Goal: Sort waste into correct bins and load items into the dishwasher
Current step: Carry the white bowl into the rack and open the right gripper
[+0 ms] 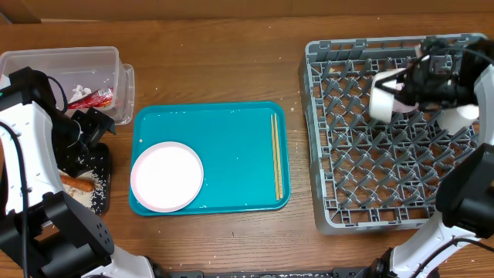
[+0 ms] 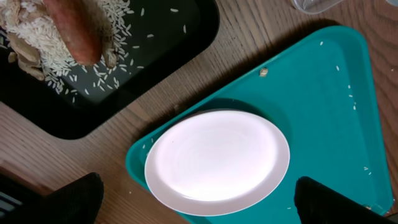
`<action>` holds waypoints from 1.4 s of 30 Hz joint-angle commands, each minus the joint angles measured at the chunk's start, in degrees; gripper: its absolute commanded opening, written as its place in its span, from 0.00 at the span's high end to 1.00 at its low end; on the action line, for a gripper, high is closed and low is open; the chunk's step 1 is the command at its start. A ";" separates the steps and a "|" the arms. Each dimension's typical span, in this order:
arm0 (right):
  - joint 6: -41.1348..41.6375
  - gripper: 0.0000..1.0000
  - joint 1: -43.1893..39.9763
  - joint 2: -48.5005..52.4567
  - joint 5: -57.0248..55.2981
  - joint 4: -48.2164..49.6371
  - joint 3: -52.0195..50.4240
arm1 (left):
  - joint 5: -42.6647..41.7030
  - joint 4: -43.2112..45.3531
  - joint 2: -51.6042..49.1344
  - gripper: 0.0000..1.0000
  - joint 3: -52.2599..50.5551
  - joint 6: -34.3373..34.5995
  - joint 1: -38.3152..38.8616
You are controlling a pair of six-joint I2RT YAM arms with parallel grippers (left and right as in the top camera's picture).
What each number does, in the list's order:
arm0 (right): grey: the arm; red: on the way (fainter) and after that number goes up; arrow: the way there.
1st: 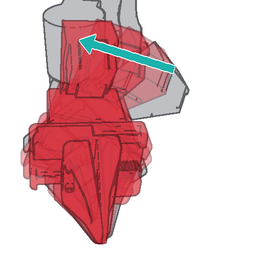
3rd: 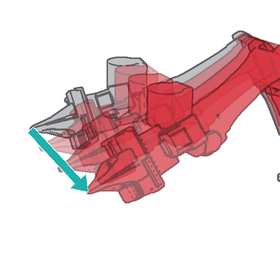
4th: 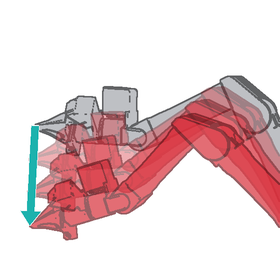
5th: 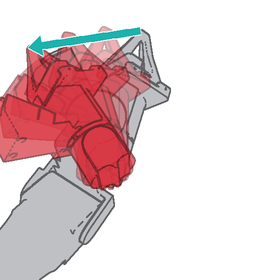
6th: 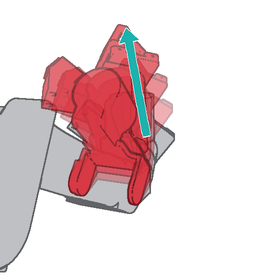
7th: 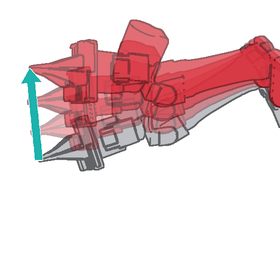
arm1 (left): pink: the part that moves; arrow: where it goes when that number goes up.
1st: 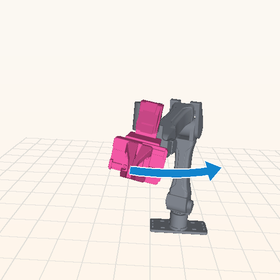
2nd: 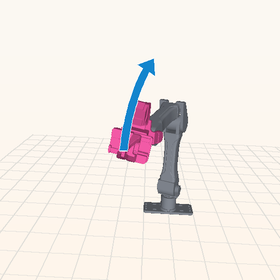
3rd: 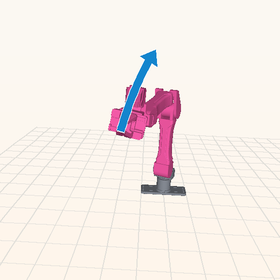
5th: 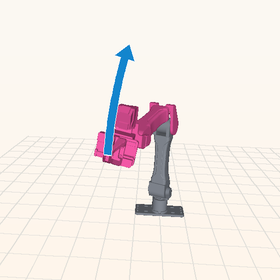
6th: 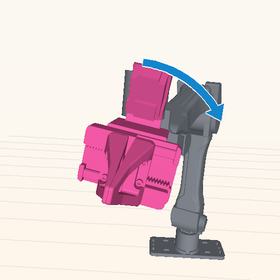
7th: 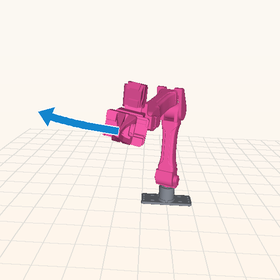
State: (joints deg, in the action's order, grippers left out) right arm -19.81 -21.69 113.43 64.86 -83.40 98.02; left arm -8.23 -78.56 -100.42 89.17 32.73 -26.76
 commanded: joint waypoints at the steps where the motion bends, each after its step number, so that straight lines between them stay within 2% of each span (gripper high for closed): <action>1: -6.21 0.96 0.55 -0.15 9.29 2.45 -5.92 | -0.20 0.00 -0.09 0.00 -0.20 0.70 -0.22; 10: -6.16 0.96 0.72 -0.11 12.22 7.56 -10.36 | -0.20 0.00 -0.09 0.00 -0.20 0.72 -0.22; 12: -5.44 0.93 0.70 -0.02 10.80 9.01 -10.36 | -0.20 0.00 -0.09 0.00 -0.20 0.72 -0.22; 20: 6.45 0.92 -0.07 0.26 -1.29 13.79 -10.34 | -0.20 0.00 -0.09 0.00 -0.20 0.70 -0.22; 25: 11.98 0.84 -2.25 0.24 -5.40 14.78 -8.70 | -0.20 0.00 -0.09 0.00 -0.20 0.70 -0.22; 34: 21.16 0.81 -6.78 -4.96 -17.55 7.82 0.76 | -0.20 0.00 -0.09 0.00 -0.20 0.70 -0.22; 35: 22.86 0.79 -7.02 -6.03 -20.44 6.56 1.97 | -0.20 0.00 -0.09 0.00 -0.20 0.72 -0.22; 40: 27.58 0.50 -6.56 -10.69 -30.36 2.43 4.87 | -0.20 0.00 -0.09 0.00 -0.20 0.70 -0.22; 42: 27.56 0.46 -5.97 -12.17 -31.58 1.68 4.87 | -0.20 0.00 -0.09 0.00 -0.20 0.70 -0.22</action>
State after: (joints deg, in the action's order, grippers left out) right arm 4.62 -28.80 105.32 40.75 -80.99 100.99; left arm -8.21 -78.54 -100.42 89.17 32.73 -26.76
